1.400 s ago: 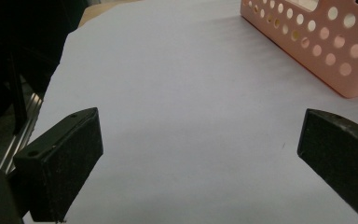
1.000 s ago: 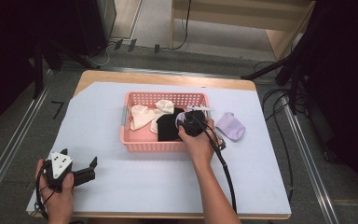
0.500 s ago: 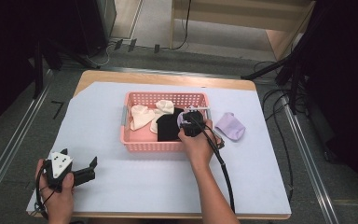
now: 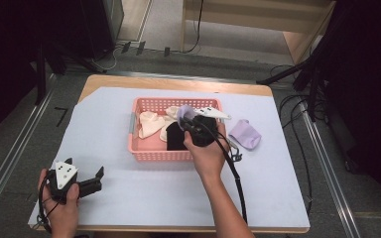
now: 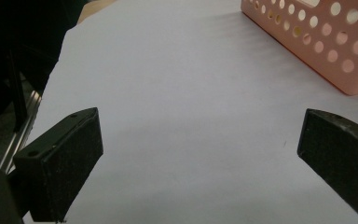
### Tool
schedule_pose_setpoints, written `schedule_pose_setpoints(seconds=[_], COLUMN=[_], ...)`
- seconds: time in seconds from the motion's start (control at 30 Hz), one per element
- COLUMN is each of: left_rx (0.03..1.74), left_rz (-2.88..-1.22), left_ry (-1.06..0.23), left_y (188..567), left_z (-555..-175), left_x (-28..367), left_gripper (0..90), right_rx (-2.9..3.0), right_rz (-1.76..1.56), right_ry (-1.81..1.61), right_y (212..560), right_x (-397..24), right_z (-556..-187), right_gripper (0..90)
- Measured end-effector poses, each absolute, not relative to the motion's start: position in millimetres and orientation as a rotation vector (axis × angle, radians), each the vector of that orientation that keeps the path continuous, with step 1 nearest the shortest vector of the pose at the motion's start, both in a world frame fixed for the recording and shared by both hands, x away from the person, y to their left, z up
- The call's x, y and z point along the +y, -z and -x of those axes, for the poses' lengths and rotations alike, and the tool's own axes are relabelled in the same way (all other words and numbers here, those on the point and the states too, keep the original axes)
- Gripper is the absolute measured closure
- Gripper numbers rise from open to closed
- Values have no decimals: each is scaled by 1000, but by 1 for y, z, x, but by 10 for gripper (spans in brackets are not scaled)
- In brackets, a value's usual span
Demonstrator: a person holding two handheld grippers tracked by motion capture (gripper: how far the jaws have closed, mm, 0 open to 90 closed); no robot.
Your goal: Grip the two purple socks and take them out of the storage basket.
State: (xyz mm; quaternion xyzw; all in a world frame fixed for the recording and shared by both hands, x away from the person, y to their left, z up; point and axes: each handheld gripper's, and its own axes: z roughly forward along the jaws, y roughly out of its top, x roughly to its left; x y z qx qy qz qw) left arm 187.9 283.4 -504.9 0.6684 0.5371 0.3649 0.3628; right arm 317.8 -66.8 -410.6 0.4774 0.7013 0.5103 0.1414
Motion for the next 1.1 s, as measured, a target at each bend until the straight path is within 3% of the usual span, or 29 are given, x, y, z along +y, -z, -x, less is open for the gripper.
schedule_pose_setpoints(seconds=[0.13, 0.43, 0.7, 0.8, 0.97, 1.1], left_rx=[1382, 1381, 1383, 1379, 1381, 1381], left_rz=[-1712, -1713, -1718, -1720, -1711, -1712], left_ry=[-933, -932, -934, -935, -937, -935], left_y=[505, 505, 505, 505, 505, 505], left_z=[-188, -188, -188, -187, -188, -188], left_x=[284, 284, 284, 284, 284, 285], left_gripper=[9, 9, 9, 9, 9, 9], right_rx=[2047, 1922, 1793, 1814, 1911, 1998], right_rz=[-1373, -1569, -1522, -1517, -1553, -1664], right_ry=[-1599, -1233, -1179, -1174, -1071, -995], right_y=[403, 437, 439, 442, 457, 462], right_x=[-62, -90, -98, -94, -90, -88], right_z=[-316, -346, -351, -351, -361, -370], right_gripper=[876, 824, 557, 531, 523, 610])
